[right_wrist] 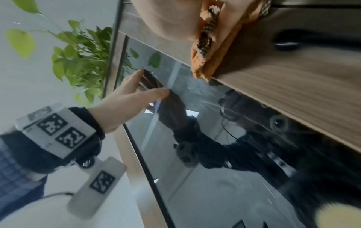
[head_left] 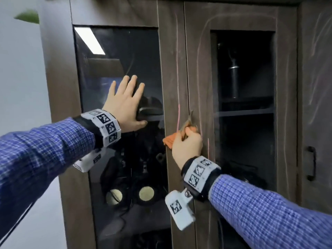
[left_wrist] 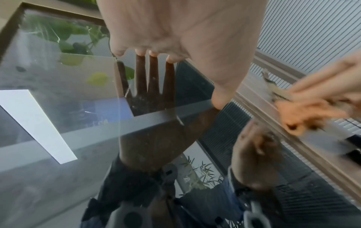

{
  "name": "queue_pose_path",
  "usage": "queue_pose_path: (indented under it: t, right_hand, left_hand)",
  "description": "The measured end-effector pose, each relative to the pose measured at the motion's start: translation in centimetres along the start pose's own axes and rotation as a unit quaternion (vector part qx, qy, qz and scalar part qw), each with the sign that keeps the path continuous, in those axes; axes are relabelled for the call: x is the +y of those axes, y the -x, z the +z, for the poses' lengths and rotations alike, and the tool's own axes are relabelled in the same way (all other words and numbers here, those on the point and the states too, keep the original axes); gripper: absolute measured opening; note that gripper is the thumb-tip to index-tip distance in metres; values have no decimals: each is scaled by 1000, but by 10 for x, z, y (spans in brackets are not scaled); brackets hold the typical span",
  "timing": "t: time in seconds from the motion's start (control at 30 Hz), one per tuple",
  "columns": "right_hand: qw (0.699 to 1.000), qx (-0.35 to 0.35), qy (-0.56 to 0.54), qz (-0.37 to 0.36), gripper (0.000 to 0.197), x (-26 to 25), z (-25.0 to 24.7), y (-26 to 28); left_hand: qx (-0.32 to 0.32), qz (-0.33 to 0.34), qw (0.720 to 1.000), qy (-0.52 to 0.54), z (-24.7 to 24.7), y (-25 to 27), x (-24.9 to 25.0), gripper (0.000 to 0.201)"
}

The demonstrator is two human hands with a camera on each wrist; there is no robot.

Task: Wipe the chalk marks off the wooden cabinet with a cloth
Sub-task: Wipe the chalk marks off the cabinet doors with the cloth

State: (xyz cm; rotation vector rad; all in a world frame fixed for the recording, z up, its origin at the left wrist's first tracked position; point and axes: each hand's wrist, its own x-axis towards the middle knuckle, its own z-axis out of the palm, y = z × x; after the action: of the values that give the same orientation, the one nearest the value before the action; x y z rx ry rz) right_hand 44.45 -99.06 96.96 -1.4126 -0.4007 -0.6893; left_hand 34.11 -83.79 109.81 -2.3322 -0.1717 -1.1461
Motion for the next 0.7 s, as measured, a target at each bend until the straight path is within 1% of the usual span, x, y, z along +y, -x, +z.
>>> queue_pose_path:
  t: [0.03, 0.1, 0.13, 0.17, 0.2, 0.27, 0.3, 0.33, 0.37, 0.4, 0.47, 0.5, 0.53, 0.6, 0.63, 0.7]
  right_hand:
    - [1000, 1, 5, -12, 15, -10, 6, -13]
    - [1000, 21, 7, -19, 19, -47, 6, -23]
    - [999, 26, 22, -16, 22, -52, 7, -25]
    - [999, 30, 32, -24, 20, -56, 5, -20]
    - [998, 26, 35, -33, 17, -50, 2, -13]
    - [998, 8, 38, -48, 34, -27, -5, 5]
    - [999, -3, 39, -37, 38, -18, -9, 14]
    - [998, -6, 51, -25, 37, -13, -12, 19]
    - [998, -3, 60, -13, 33, -10, -11, 17]
    - [998, 5, 63, -17, 26, -12, -9, 13]
    - [998, 17, 49, -47, 12, -32, -2, -1]
    - [997, 21, 34, -60, 13, -46, 2, -11]
    - [997, 28, 14, -72, 22, -61, 5, -21]
    - [996, 45, -6, -71, 45, -96, 3, -40]
    - [996, 57, -6, -72, 47, -109, 2, -48]
    - [991, 90, 10, -95, 39, -120, 5, -58]
  left_hand:
    - [1, 1, 1000, 1, -1, -1, -1, 126]
    - [0, 7, 1000, 3, -3, -3, -3, 127]
    - [0, 12, 1000, 3, -5, -5, -5, 128]
    - [0, 18, 1000, 2, -7, -7, -7, 127]
    - [2, 20, 1000, 5, -9, -9, -10, 125]
    - [9, 9, 1000, 27, -14, -14, -19, 120]
    - [8, 5, 999, 36, -16, -17, -23, 119]
    - [5, 6, 999, 38, -17, -19, -26, 119]
    - [2, 10, 999, 34, -17, -21, -28, 119]
    - [0, 15, 999, 30, -17, -22, -29, 119]
    - [6, 21, 999, 26, -15, -24, -30, 119]
    - [12, 21, 999, 26, -15, -23, -30, 119]
    - [17, 22, 999, 25, -14, -23, -31, 119]
    - [18, 27, 999, 19, -14, -23, -34, 119]
    - [18, 30, 999, 16, -14, -23, -35, 119]
    - [19, 32, 999, 16, -14, -23, -36, 118]
